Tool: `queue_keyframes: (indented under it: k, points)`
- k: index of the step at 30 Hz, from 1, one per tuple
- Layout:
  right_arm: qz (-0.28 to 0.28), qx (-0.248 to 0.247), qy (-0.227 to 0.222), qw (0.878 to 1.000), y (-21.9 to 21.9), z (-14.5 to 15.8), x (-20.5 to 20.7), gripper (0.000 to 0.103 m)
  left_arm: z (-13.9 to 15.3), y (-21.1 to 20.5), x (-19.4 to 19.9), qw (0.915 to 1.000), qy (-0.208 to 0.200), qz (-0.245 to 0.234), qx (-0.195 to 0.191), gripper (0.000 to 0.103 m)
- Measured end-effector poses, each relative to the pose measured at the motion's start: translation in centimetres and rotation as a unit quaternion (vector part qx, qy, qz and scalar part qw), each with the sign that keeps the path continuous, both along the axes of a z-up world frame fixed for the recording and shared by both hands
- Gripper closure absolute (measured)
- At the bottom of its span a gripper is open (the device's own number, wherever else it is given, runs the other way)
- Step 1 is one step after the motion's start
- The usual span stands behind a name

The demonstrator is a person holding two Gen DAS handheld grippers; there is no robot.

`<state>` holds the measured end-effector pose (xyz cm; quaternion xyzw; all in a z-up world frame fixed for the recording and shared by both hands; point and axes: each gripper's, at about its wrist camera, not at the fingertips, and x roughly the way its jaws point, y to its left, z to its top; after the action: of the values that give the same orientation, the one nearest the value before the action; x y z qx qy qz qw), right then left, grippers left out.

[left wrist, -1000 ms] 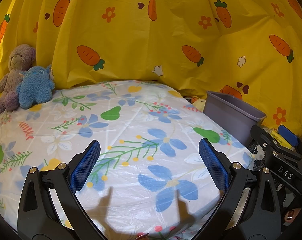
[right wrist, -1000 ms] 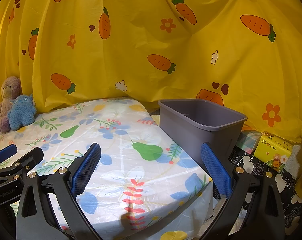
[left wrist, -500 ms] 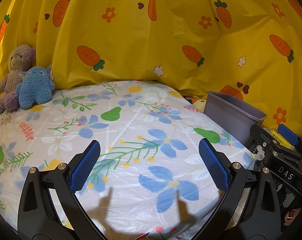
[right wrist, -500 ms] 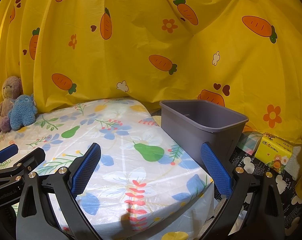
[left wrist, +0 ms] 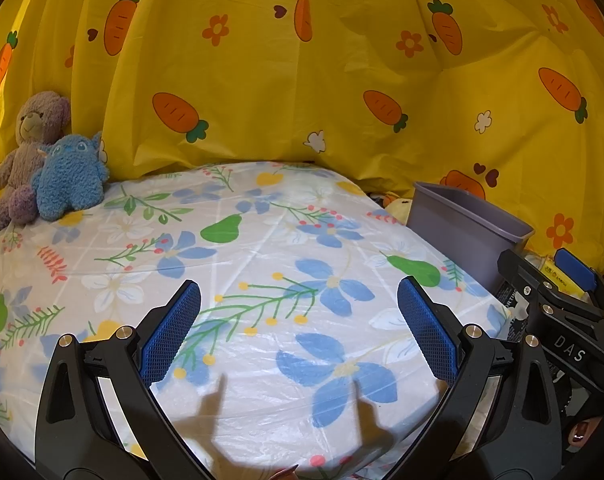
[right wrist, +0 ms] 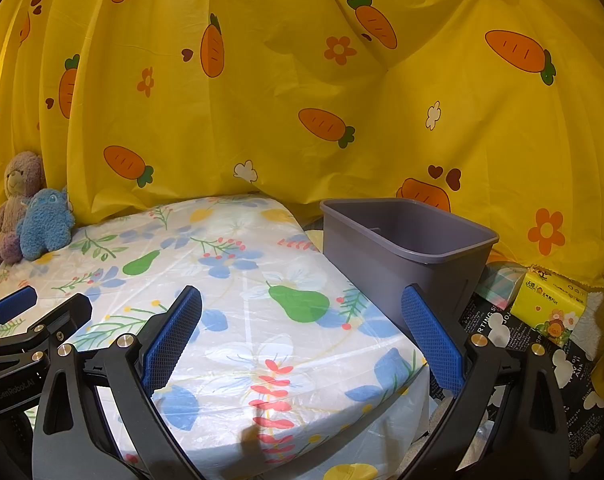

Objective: Collect trash

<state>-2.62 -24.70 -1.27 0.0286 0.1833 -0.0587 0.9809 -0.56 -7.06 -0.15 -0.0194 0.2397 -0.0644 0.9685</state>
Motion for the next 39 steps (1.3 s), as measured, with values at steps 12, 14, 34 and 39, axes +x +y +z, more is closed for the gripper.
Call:
queue_keyframes:
  k: [12,14,34,39]
  points:
    - [-0.001,0.0,0.001,1.0,0.0,0.1,0.1,0.007,0.1,0.3,-0.2,0.9997,-0.023,-0.006,-0.008,0.012]
    - [-0.001,0.001,0.0,1.0,0.0,0.1,0.1,0.007,0.0,0.2,0.0,0.9998,-0.015,-0.011,-0.004,0.02]
    - [-0.01,0.006,0.001,1.0,-0.2,0.2,0.9,0.007,0.5,-0.4,1.3,0.9997,-0.011,-0.02,0.009,0.025]
    - [-0.011,0.007,0.002,1.0,-0.1,0.3,1.4,0.007,0.8,-0.4,1.8,0.9997,-0.011,-0.021,0.011,0.025]
